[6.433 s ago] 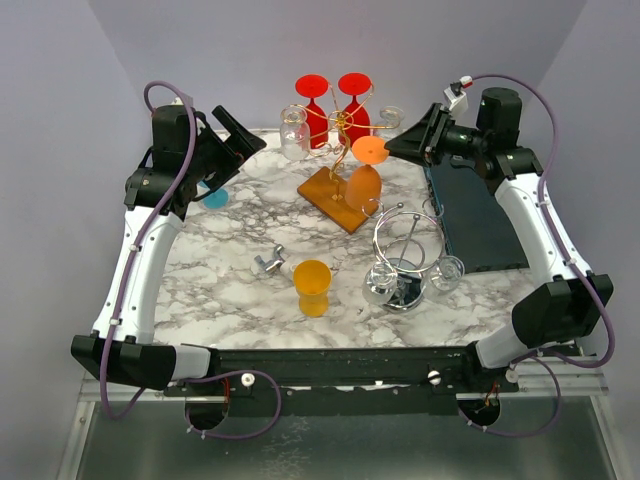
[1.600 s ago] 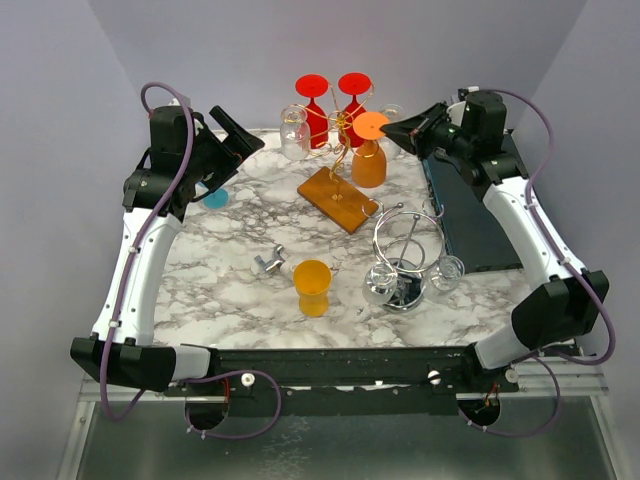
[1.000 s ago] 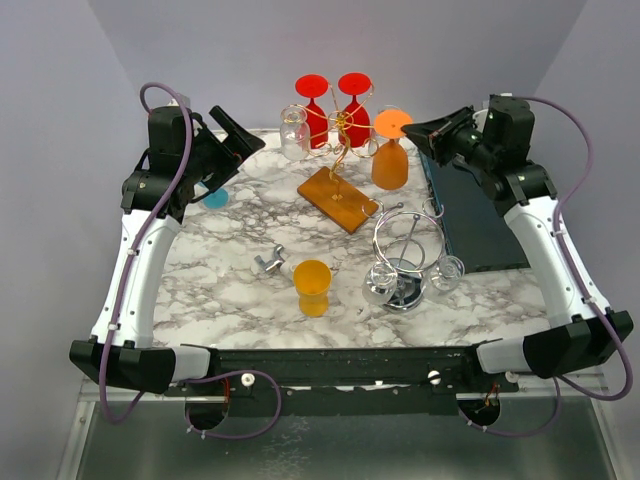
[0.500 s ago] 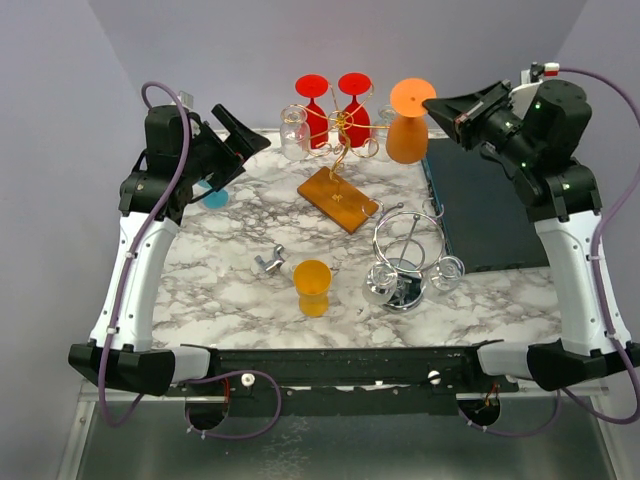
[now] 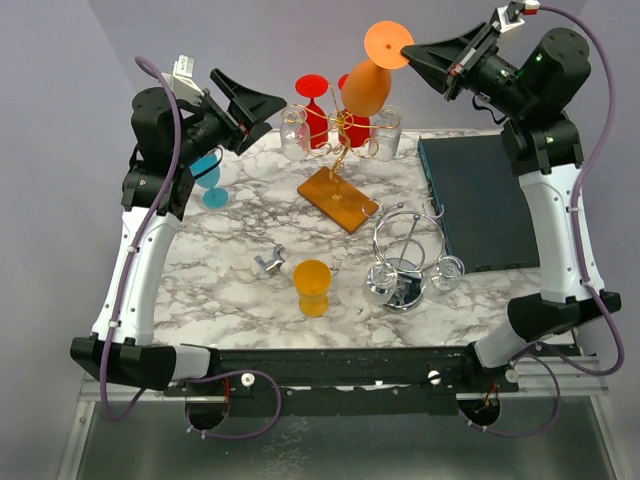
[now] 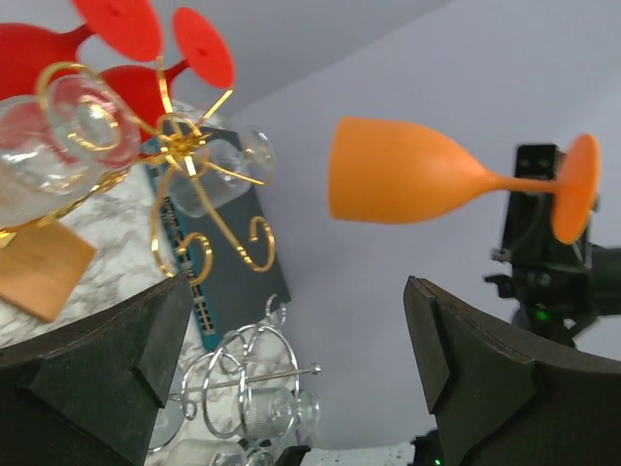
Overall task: Take the wine glass off the wine glass rack
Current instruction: Place the wine glass at the center of the board.
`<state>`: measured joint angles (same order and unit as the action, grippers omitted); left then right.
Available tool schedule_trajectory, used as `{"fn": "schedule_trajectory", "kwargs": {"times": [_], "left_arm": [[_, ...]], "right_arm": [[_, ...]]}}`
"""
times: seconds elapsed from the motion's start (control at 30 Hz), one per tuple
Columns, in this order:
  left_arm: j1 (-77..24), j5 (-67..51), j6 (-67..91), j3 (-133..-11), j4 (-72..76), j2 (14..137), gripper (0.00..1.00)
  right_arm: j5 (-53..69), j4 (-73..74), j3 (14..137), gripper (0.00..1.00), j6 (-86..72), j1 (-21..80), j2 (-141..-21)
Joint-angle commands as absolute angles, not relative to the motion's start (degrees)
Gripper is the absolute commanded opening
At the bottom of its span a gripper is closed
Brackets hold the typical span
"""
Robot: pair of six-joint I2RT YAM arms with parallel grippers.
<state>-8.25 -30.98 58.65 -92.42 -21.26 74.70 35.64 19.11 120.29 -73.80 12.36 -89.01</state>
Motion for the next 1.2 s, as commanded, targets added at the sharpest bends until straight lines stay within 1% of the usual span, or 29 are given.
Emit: {"fn": "schedule_trajectory", "kwargs": {"times": [0.0,0.13,0.4,0.53,0.67,0.87,1.17], "left_arm": [[-8.5,-38.3,68.0,-91.9,-1.2,77.0,0.98],[-8.7,-40.3,72.8,-90.9,9.7,79.7,0.98],[-9.2,-43.1,77.5,-89.7,20.8,83.5,0.96],[-9.3,-44.4,81.6,-88.0,28.8,84.4,0.94],[-9.4,-45.1,85.3,-86.4,35.7,85.1,0.89],[-9.4,-45.2,92.1,-84.7,47.4,86.0,0.79],[-9.6,-44.1,101.5,-84.1,61.0,87.1,0.67]], "right_arm": [[42.3,7.8,124.2,0.01,-82.4,13.6,-92.3],[43.6,1.0,124.6,0.01,-88.3,14.4,-94.9],[45.1,-7.6,125.2,0.01,-96.0,17.0,-99.2],[45.5,-10.6,124.5,0.01,-98.5,18.3,-100.6],[45.8,-14.7,122.3,0.00,-101.2,18.8,-100.9],[47.8,-21.2,120.3,0.01,-106.7,18.8,-102.2],[48.3,-25.7,118.8,0.00,-110.3,18.8,-103.3]]}}
